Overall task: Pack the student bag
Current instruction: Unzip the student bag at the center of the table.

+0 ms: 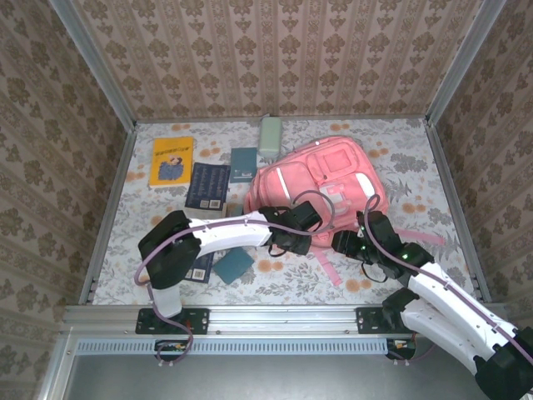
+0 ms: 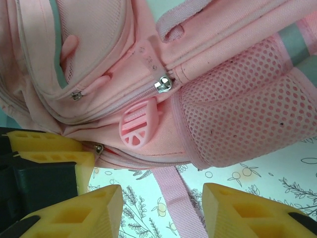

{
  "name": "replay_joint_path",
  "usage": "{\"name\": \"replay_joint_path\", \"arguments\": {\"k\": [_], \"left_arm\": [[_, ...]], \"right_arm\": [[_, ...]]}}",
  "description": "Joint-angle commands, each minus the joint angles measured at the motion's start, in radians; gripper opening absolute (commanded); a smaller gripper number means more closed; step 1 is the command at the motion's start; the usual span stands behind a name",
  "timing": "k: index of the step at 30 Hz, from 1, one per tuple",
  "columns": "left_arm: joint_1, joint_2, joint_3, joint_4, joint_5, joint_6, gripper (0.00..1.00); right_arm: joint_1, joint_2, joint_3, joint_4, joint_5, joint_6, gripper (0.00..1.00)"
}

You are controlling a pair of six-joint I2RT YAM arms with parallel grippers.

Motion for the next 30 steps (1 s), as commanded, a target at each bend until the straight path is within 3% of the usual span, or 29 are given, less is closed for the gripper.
{"name": "replay_joint_path", "arguments": {"k": [1, 11, 30], "left_arm": [[-0.009, 0.017, 0.041, -0.064, -0.001, 0.062, 0.34], [-0.087, 0.028, 0.154, -0.224, -0.176, 0.144, 0.35], [-0.097, 0.138, 0.204, -0.276, -0.21, 0.222, 0.32]], "right_arm": [[-0.004, 0.007, -0.008, -0.002, -0.013, 0.016, 0.46], [-0.004, 0.014, -0.016, -0.002, -0.01, 0.018, 0.46], [-0.007, -0.003, -0.021, -0.019, -0.008, 0.033, 0.47]]}}
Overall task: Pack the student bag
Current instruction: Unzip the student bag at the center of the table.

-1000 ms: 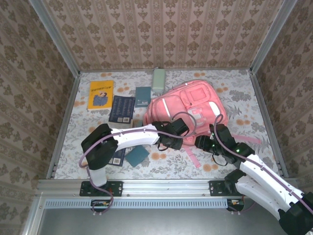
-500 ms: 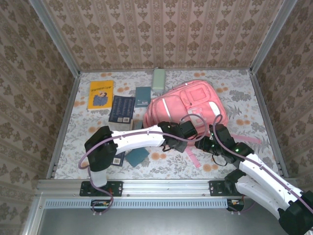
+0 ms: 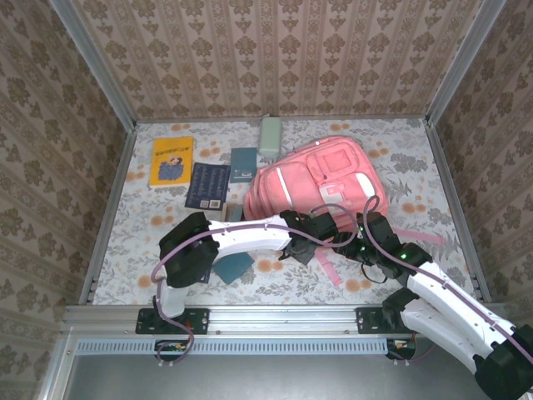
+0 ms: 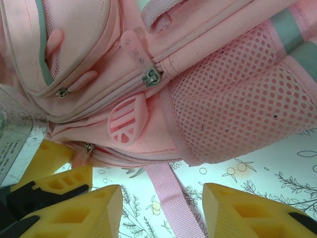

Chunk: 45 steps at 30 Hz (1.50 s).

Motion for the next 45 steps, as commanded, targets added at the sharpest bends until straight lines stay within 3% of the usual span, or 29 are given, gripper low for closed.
{"name": "replay_joint_path", "arguments": {"k": [1, 6, 11, 17, 19, 26, 29, 37, 45], "left_arm": [[-0.005, 0.02, 0.036, -0.033, -0.027, 0.037, 0.32], [-0.011, 0.033, 0.062, -0.058, -0.05, 0.053, 0.28], [-0.016, 0.028, 0.061, -0.069, -0.057, 0.066, 0.1], [-0.017, 0.038, 0.046, -0.065, -0.043, 0.058, 0.1], [-0.016, 0.037, 0.043, -0.065, -0.046, 0.056, 0.0], [-0.005, -0.053, 0.0, -0.009, -0.01, -0.008, 0.0], [0.0, -0.113, -0.043, 0.051, 0.035, -0.037, 0.0], [0.003, -0.201, -0.119, 0.158, 0.134, -0.057, 0.0], [0.0, -0.218, -0.141, 0.184, 0.184, -0.055, 0.0]], "right_arm": [[-0.006, -0.014, -0.01, -0.019, -0.01, 0.016, 0.46], [-0.006, -0.015, -0.017, -0.011, -0.017, 0.021, 0.47], [-0.006, -0.013, -0.025, 0.0, -0.022, 0.026, 0.47], [-0.006, -0.013, -0.022, -0.002, -0.024, 0.026, 0.47], [-0.006, -0.015, -0.022, -0.002, -0.028, 0.026, 0.47], [-0.005, 0.007, -0.015, 0.024, -0.055, 0.042, 0.47], [-0.005, 0.027, -0.014, 0.043, -0.061, 0.075, 0.54], [-0.006, 0.091, -0.085, 0.246, -0.102, 0.288, 0.58], [-0.025, 0.182, -0.123, 0.419, -0.09, 0.418, 0.46]]}}
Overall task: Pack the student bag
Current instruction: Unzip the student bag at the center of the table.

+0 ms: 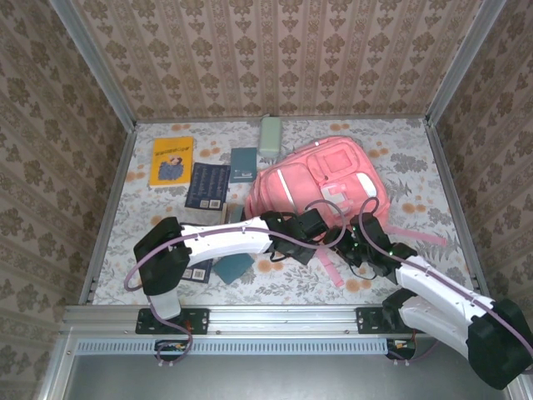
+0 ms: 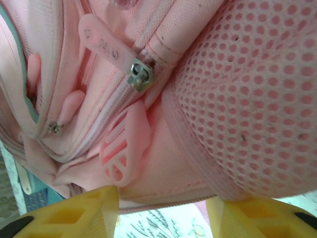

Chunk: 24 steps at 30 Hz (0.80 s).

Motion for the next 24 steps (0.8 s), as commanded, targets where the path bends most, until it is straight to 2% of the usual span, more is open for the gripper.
{"name": "replay_joint_path", "arguments": {"k": [1, 5, 6, 7, 14, 24], "left_arm": [[0.0, -0.039, -0.004, 0.023, 0.042, -0.011, 0.0], [0.01, -0.043, -0.007, -0.001, 0.025, -0.01, 0.0], [0.016, -0.045, -0.011, -0.009, 0.022, -0.009, 0.0], [0.022, -0.046, -0.016, -0.018, 0.018, -0.007, 0.0], [0.098, -0.064, -0.039, -0.099, -0.035, 0.009, 0.0], [0.196, -0.075, -0.08, -0.126, -0.072, 0.054, 0.0]], "right_arm": [[-0.021, 0.027, -0.018, 0.114, 0.012, 0.09, 0.43], [-0.058, 0.053, -0.003, 0.089, 0.041, 0.079, 0.18], [-0.07, 0.057, 0.01, 0.052, 0.059, 0.072, 0.06], [-0.081, 0.06, 0.027, 0.005, 0.072, 0.057, 0.0], [-0.18, 0.032, 0.073, -0.108, 0.078, -0.056, 0.0], [-0.357, 0.046, 0.117, -0.153, 0.005, -0.223, 0.0]]}}
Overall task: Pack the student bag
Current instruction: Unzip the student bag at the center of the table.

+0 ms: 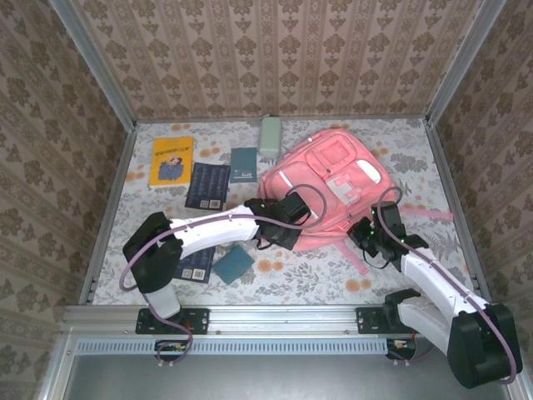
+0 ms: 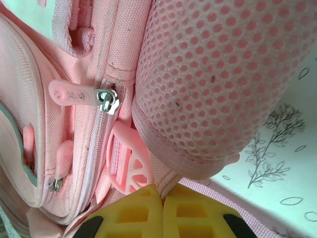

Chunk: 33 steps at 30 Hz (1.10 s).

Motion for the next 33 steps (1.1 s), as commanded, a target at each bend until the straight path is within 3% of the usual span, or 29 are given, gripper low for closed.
{"name": "replay_joint_path", "arguments": {"k": [1, 9, 15, 16, 18, 19, 21, 27, 33], "left_arm": [[0.048, -0.03, -0.023, -0.106, -0.078, 0.031, 0.0], [0.103, -0.001, 0.009, -0.15, -0.184, 0.078, 0.0], [0.118, -0.012, -0.003, -0.058, -0.08, 0.116, 0.0], [0.118, -0.012, -0.002, -0.04, -0.053, 0.119, 0.0], [0.118, -0.008, 0.003, -0.018, -0.009, 0.124, 0.0], [0.118, -0.004, 0.009, -0.01, 0.012, 0.123, 0.0], [0.119, 0.002, 0.02, 0.003, 0.055, 0.125, 0.0], [0.115, -0.024, 0.01, 0.045, 0.154, 0.122, 0.0], [0.068, -0.053, 0.0, 0.066, 0.228, 0.131, 0.0]], "right_arm": [[-0.068, 0.019, 0.063, -0.065, 0.036, -0.108, 0.0], [-0.24, 0.091, 0.162, -0.132, -0.011, -0.253, 0.0], [-0.274, 0.118, 0.182, -0.104, -0.12, -0.282, 0.0], [-0.271, 0.116, 0.179, -0.097, -0.142, -0.278, 0.07], [-0.26, 0.105, 0.182, -0.107, -0.168, -0.272, 0.33], [-0.246, 0.093, 0.189, -0.128, -0.176, -0.27, 0.46], [-0.2, 0.056, 0.203, -0.18, -0.159, -0.258, 0.52], [0.006, -0.097, 0.18, -0.24, -0.041, -0.131, 0.48], [0.176, -0.16, 0.066, -0.171, -0.003, 0.13, 0.47]]}}
